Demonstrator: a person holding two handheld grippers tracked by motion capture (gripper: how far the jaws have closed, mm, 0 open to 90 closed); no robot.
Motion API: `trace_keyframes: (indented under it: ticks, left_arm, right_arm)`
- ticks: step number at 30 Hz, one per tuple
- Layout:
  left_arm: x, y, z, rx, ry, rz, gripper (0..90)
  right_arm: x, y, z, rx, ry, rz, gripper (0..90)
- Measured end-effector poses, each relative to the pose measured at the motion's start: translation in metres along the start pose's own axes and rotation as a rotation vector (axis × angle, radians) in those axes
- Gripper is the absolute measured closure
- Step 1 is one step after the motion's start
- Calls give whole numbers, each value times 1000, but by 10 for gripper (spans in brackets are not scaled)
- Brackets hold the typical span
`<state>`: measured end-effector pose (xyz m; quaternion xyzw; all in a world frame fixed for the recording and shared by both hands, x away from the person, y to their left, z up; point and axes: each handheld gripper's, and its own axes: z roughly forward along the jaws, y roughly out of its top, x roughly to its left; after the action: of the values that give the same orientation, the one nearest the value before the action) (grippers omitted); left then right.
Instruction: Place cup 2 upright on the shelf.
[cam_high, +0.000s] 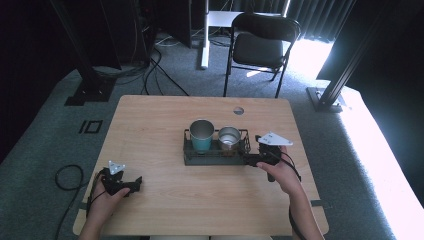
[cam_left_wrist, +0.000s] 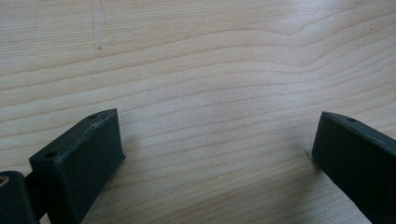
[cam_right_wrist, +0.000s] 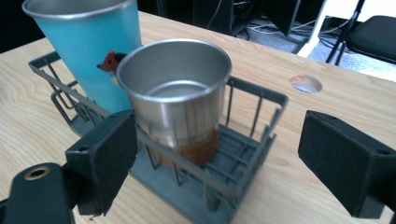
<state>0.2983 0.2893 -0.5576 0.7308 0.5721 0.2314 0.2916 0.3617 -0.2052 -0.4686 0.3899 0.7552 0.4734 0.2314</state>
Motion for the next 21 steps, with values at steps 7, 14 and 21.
trace_keyframes:
  ticks: [7, 14, 21]
  left_arm:
    - [0, 0, 0, 0, 0, 0, 25]
    - [0, 0, 0, -1, 0, 0, 25]
    - [0, 0, 0, 0, 0, 0, 25]
  right_arm:
    - [-5, -13, -12, 20, -16, 0, 116]
    - [-11, -24, -20, 38, -31, 17, 116]
    - [-18, -41, -27, 52, -43, 52, 116]
